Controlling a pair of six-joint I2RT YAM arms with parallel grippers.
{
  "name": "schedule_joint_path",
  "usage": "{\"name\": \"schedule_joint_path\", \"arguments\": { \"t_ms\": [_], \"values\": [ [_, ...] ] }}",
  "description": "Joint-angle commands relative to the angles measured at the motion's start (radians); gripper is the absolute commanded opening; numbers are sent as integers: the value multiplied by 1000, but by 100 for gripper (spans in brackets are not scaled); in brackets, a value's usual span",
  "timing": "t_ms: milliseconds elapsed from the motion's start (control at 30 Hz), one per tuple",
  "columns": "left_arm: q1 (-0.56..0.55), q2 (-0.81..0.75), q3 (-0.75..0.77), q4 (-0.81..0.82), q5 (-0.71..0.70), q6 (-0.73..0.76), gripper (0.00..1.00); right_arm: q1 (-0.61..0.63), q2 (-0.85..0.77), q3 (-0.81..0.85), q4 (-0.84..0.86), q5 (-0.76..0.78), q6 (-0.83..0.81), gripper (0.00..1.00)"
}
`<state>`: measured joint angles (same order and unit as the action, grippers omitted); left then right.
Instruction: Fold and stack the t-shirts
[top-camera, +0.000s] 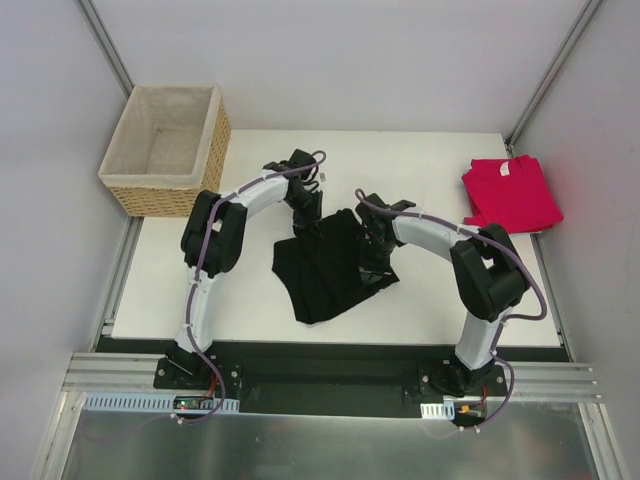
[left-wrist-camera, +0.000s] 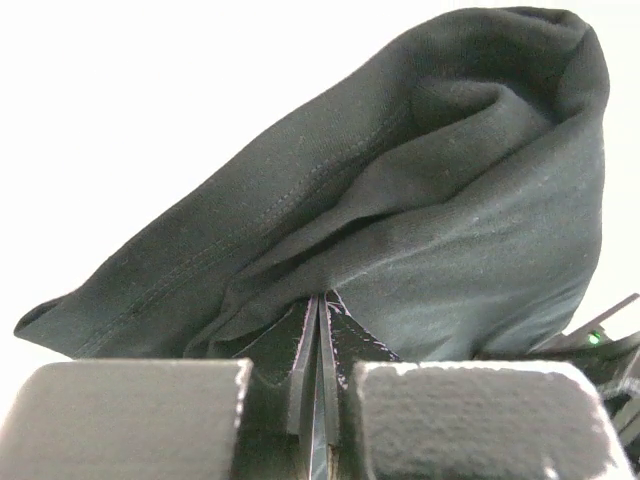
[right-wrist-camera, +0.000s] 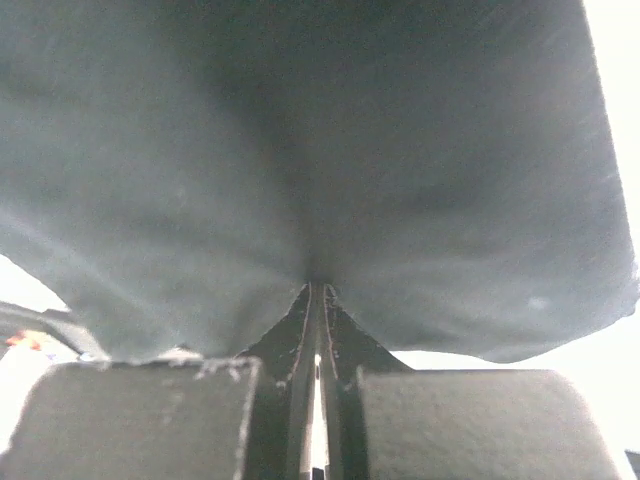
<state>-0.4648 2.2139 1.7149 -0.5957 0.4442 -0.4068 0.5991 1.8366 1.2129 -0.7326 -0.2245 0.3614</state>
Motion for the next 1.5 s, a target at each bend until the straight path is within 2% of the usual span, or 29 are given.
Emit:
{"name": "schedule_joint_path", "arguments": {
  "t_ms": [0,333,533,633,767,900,967,1033,1067,1100,1200,1333,1467],
  "values": [
    [2,61,107,-35,63,6,0,36,-99,-6,50,-47,91,1],
    [2,188,339,-35,195,-15,0,76,-71,7,170,-122,154,1],
    [-9,208,367,-35,246,6,0,77,-51,0,205,-139,154,1],
    [-11,165,345,-33,211,35,0,77,-59,-1,217,-131,157,1],
    [-9,11,319,-33,102,98,0,77,-150,2,211,-50,140,1],
    [15,-118,298,-35,88,105,1,74,-210,95,106,20,76,1],
    [26,-178,264,-41,93,92,4,68,-221,135,53,71,47,1],
    [28,-245,197,-44,79,91,9,56,-243,166,-10,109,11,9],
    [28,-270,166,-44,74,88,15,47,-246,168,-25,138,4,14],
    [26,-295,103,-47,61,86,19,35,-257,163,-40,145,-18,27],
    [26,-390,-42,-46,44,73,28,-34,-260,116,-50,175,-55,43],
    [26,-514,-194,-42,21,69,29,-166,-218,48,-50,189,-145,47],
    [26,-580,-282,-39,16,62,30,-235,-160,37,-33,172,-235,48]
  ]
}}
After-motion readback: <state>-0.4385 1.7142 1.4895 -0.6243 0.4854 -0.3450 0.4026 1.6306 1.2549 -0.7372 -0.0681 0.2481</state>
